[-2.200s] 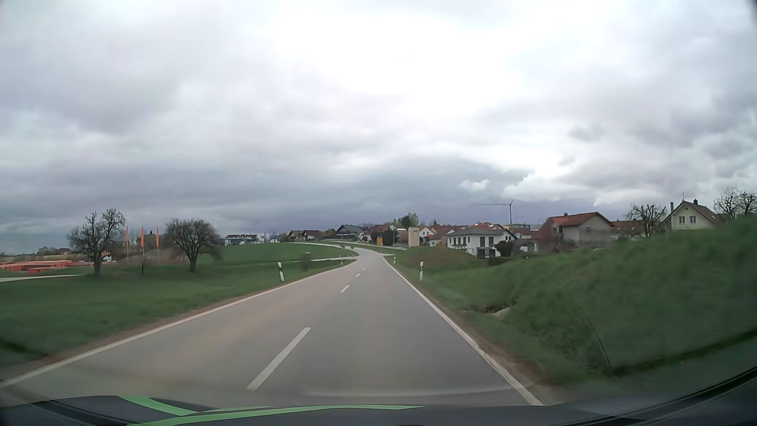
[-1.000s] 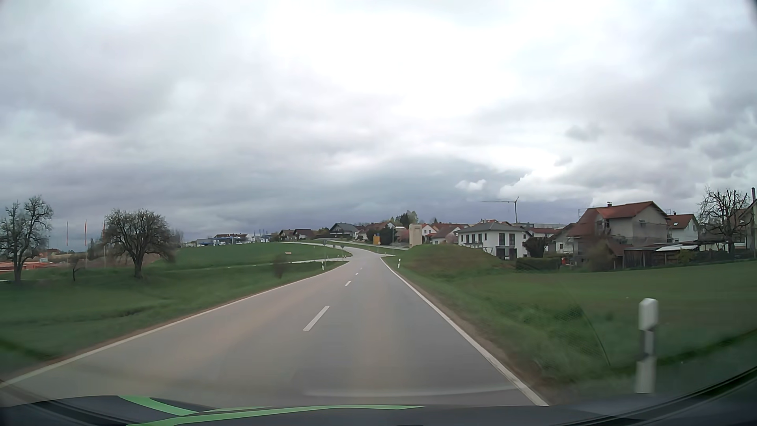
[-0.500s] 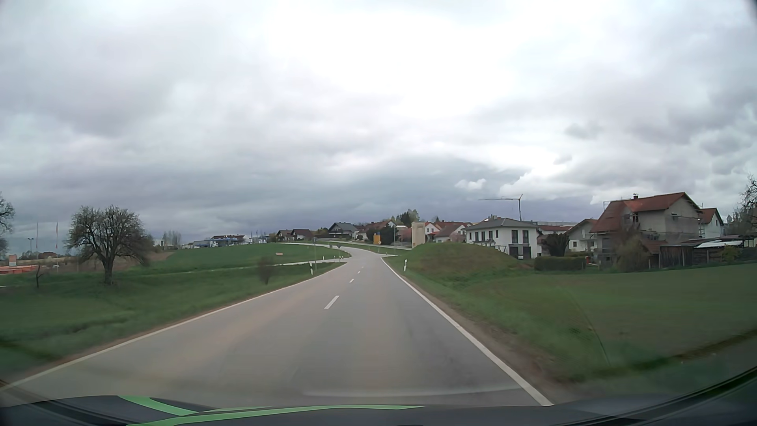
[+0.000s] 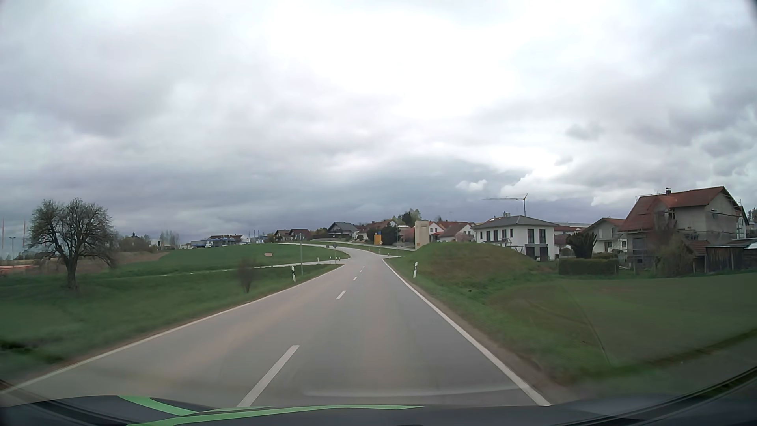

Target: Follow the waypoints while adhering to traffic rules and regulations

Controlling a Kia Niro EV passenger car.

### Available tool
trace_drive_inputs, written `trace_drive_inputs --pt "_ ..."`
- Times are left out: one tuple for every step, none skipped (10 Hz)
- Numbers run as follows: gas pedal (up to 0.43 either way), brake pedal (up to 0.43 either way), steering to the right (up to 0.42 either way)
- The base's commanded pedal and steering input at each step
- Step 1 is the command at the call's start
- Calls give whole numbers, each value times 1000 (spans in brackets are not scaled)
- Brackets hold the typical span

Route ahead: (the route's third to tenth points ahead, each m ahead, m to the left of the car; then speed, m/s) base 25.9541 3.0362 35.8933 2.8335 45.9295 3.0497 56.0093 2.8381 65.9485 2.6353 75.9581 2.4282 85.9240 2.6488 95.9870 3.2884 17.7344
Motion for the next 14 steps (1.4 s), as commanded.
trace_drive_inputs --pt "157 0 -1" --pt "157 0 -2" --pt "157 0 -1" --pt "157 0 -1" --pt "157 0 -1" --pt "157 0 0" --pt "157 0 0" --pt "157 0 0" --pt "157 0 0" --pt "157 0 0" --pt "157 0 0" --pt "157 0 0" --pt "157 0 0" --pt "157 0 1"
